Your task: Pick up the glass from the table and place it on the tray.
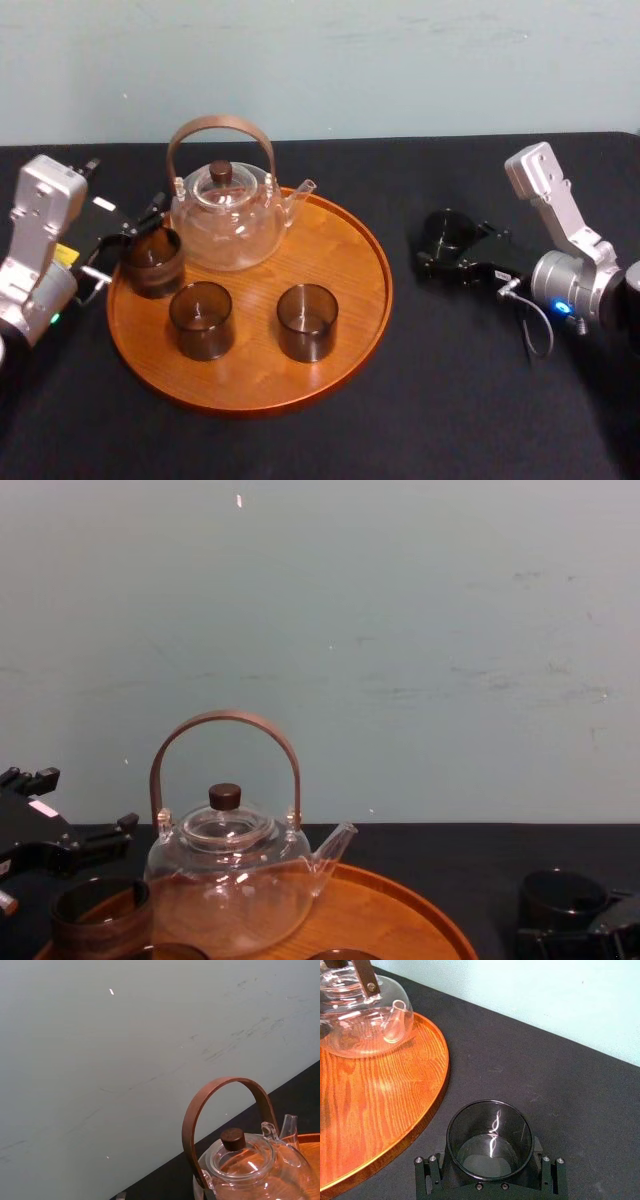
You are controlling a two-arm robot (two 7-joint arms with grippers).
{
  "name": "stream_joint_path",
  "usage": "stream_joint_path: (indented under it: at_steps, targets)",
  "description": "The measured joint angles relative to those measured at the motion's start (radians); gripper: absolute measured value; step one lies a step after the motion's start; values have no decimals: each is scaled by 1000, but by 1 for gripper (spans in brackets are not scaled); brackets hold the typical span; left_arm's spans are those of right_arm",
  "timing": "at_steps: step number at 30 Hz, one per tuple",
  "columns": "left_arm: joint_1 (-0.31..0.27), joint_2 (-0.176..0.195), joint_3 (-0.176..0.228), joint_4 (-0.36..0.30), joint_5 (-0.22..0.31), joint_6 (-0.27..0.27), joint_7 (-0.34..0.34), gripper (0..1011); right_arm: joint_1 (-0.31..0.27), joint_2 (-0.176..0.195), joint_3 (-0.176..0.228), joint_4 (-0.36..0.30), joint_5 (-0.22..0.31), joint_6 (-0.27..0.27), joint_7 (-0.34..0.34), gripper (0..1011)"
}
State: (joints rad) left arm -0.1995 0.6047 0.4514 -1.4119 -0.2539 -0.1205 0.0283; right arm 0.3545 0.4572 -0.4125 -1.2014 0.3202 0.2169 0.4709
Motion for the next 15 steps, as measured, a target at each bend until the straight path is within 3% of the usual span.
stream_joint_path:
  at_steps: [13,15]
  targets:
    - [0,0,0,0,0,0,0,1001,2,-1,0,1,-4,1,-4,1004]
    - [0,0,0,0,0,0,0,1001,2,-1,0,1,-4,1,-4,963]
